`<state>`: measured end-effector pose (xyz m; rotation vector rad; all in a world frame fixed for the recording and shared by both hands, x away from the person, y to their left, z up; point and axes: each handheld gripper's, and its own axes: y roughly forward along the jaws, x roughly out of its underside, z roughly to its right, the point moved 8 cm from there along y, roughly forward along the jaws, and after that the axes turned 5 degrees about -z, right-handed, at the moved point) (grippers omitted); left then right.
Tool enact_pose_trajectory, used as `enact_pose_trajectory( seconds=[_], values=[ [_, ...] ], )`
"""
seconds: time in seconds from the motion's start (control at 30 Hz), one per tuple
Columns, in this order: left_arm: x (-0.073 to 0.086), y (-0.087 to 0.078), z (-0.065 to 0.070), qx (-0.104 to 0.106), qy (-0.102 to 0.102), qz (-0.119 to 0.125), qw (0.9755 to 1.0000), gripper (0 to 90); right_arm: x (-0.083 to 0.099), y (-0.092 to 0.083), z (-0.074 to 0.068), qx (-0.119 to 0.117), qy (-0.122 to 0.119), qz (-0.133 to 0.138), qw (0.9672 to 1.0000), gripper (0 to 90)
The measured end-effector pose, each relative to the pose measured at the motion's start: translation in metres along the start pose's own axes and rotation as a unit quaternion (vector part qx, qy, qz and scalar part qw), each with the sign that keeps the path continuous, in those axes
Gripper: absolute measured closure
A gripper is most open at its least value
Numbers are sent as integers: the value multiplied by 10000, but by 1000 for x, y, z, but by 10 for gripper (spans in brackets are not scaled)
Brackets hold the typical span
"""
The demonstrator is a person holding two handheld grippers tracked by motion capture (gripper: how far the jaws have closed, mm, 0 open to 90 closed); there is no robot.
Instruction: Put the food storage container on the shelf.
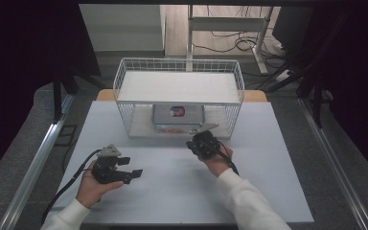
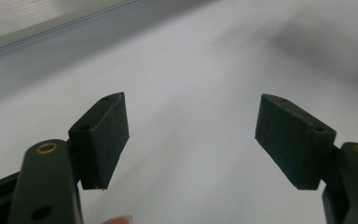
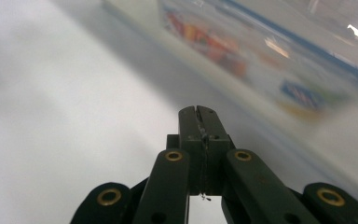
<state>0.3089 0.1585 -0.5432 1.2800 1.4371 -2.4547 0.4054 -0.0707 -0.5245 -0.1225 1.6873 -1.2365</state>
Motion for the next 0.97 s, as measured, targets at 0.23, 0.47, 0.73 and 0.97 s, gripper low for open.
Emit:
enact_pose_trajectory(
  seconds=[0.23, 0.47, 0.73, 0.97],
  values=[
    [0, 1, -1, -69, 7, 4, 10000, 254, 50, -59, 6, -90, 123, 272, 9995, 892],
    [1, 1, -2, -126, 32, -3, 9999, 254, 97, -99, 33, 130, 515, 321, 9981, 892],
    [0, 2, -2, -123, 37, 2, 9999, 254, 106, -103, 37, 80, 528, 361, 9979, 780],
    [0, 1, -3, -137, 37, 6, 9999, 253, 104, -101, 39, 223, 577, 535, 9966, 298]
  ],
)
